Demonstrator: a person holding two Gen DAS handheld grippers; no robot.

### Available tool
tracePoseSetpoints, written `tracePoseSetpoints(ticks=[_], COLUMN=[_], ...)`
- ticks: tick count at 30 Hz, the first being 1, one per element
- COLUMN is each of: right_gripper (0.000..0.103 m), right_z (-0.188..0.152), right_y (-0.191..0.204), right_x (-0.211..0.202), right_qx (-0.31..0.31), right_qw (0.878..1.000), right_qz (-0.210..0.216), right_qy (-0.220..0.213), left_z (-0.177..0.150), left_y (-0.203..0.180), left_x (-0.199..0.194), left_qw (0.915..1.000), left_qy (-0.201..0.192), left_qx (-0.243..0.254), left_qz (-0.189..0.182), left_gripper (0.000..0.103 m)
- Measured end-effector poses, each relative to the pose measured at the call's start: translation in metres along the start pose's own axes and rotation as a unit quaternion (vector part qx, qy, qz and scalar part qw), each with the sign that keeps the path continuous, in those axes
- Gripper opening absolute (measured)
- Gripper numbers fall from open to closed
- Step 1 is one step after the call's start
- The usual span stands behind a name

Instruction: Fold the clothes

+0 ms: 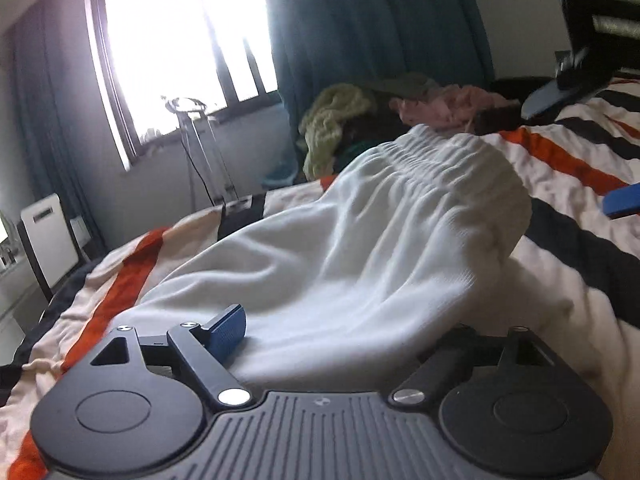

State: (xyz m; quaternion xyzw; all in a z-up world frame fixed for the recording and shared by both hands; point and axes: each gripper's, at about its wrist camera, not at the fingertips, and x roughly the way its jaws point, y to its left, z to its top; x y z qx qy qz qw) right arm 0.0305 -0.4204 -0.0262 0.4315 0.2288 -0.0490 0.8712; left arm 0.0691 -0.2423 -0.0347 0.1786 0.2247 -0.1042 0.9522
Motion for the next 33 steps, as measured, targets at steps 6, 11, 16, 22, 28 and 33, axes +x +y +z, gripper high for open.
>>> tracePoseSetpoints(ticks=[6, 11, 16, 22, 28, 33], right_gripper=[0.083, 0.083, 0.083, 0.064, 0.042, 0.035], right_z=[-0.014, -0.03, -0.043, -0.052, -0.047, -0.036], right_y=[0.0, 0.001, 0.018, 0.028, 0.043, 0.057], right_x=[0.017, 0.036, 0.051, 0.072, 0.058, 0.032], right_qx=[0.046, 0.076, 0.041, 0.022, -0.016, -0.049], right_qw=[0.996, 0.99, 0.992, 0.997, 1.0, 0.998], right_qz=[0.03, 0.043, 0.03, -0.013, -0.005, 0.032], right_qy=[0.069, 0.112, 0.112, 0.077, 0.026, -0.021], left_z=[-0.026, -0.054, -0.066, -0.075, -0.079, -0.084], left_y=[0.082, 0.115, 0.14, 0.154, 0.164, 0.172], left_x=[-0.02, -0.045, -0.035, -0.028, -0.026, -0.023], left_qw=[0.9992, 0.9985, 0.9967, 0.9952, 0.9926, 0.9878], left_qy=[0.029, 0.036, 0.058, 0.061, 0.069, 0.077], left_qx=[0.015, 0.025, -0.003, -0.056, -0.091, -0.129], left_qz=[-0.023, 0.033, 0.056, 0.052, 0.042, 0.04], left_gripper=[0.091, 0.094, 0.097, 0.1, 0.1, 0.1])
